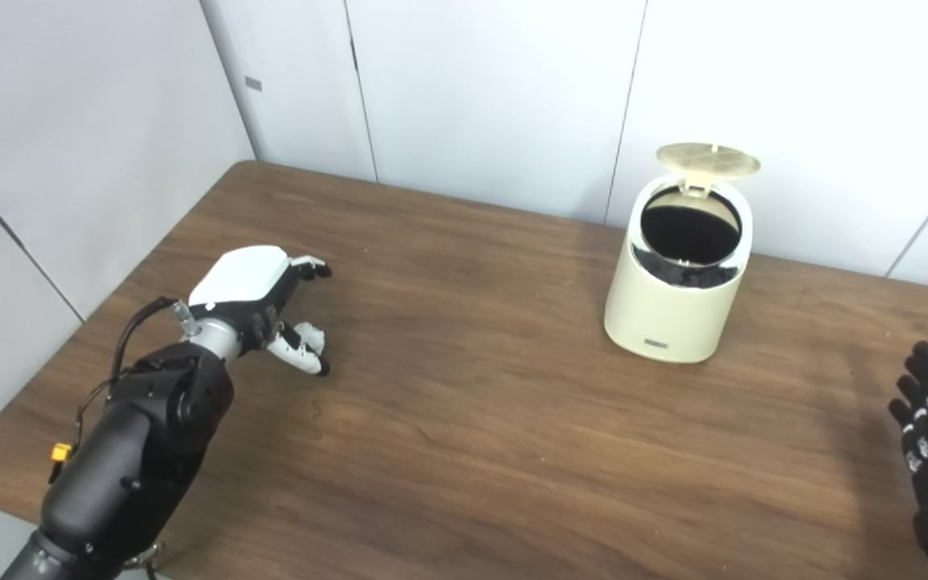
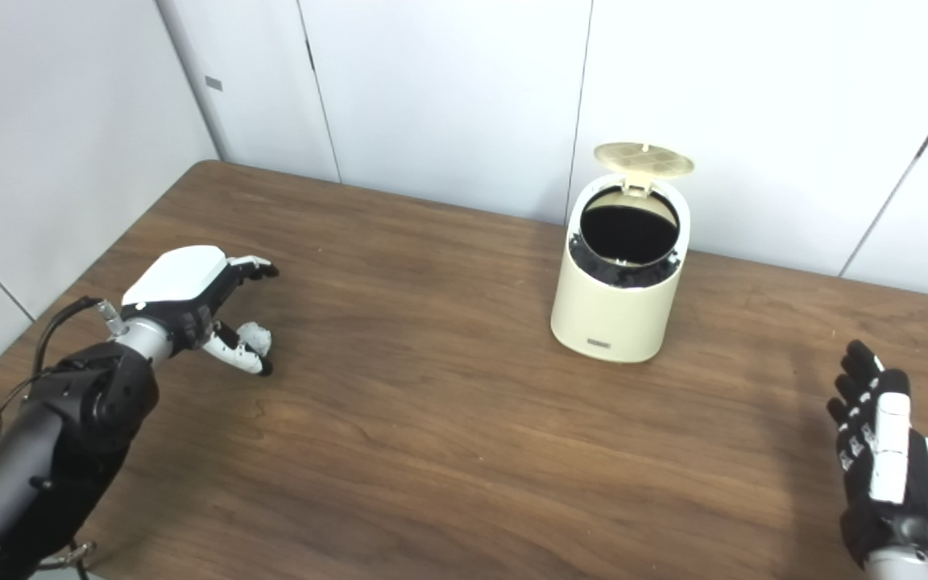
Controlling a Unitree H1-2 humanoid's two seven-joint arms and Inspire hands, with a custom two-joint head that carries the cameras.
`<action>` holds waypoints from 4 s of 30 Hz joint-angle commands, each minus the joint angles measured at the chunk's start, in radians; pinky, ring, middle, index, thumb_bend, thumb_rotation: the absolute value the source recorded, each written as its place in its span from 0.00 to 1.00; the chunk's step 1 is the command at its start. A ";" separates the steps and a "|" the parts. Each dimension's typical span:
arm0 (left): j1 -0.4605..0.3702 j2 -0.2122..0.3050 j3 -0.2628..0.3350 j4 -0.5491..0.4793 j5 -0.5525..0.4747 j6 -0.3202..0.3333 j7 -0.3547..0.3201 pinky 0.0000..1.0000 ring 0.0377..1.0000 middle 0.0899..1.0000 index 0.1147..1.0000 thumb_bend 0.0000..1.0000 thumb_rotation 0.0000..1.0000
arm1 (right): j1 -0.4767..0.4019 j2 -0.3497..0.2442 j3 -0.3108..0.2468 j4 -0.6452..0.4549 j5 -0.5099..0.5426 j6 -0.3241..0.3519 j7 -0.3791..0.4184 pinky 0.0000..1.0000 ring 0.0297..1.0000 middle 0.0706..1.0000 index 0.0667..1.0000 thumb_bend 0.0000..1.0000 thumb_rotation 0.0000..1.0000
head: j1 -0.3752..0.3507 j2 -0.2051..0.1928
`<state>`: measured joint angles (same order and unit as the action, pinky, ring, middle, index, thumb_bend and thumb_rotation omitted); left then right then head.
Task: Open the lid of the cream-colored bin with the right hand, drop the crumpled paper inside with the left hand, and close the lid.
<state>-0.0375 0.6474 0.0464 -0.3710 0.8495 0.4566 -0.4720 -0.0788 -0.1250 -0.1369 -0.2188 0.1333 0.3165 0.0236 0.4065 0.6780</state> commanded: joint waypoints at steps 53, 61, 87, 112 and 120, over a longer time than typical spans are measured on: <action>-0.041 0.022 0.066 0.053 -0.050 0.013 -0.110 0.59 0.63 0.67 0.68 0.79 0.00 | -0.036 -0.003 -0.014 -0.024 0.044 -0.004 0.010 0.93 0.95 0.93 0.89 0.51 1.00 | -0.006 0.021; -0.071 0.008 0.079 0.046 -0.032 0.013 -0.159 0.55 0.61 0.65 0.66 0.77 0.00 | -0.037 -0.002 -0.014 -0.008 0.042 -0.013 0.009 0.96 0.96 0.94 0.89 0.51 1.00 | -0.008 0.025; -0.098 0.035 0.014 0.139 0.132 0.012 -0.206 0.40 0.45 0.49 0.39 0.50 0.00 | -0.040 0.003 -0.028 -0.014 0.049 -0.004 -0.002 0.91 0.92 0.89 0.85 0.51 1.00 | -0.003 0.030; -0.139 -0.031 0.035 -0.057 0.040 0.012 -0.171 0.40 0.40 0.46 0.41 0.50 0.00 | -0.039 -0.002 -0.017 0.031 0.050 -0.059 0.013 0.92 0.92 0.89 0.86 0.55 1.00 | -0.067 0.024; -0.208 -0.053 0.001 -0.095 0.004 -0.004 -0.166 0.42 0.41 0.44 0.41 0.50 0.00 | -0.035 -0.003 -0.015 0.096 0.066 -0.137 0.045 0.97 0.96 0.91 0.89 0.60 1.00 | -0.147 0.016</action>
<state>-0.1982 0.5756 0.0429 -0.4290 0.8567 0.4576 -0.6623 -0.0904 -0.1205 -0.1511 -0.1145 0.1891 0.2302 0.0515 0.2593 0.6934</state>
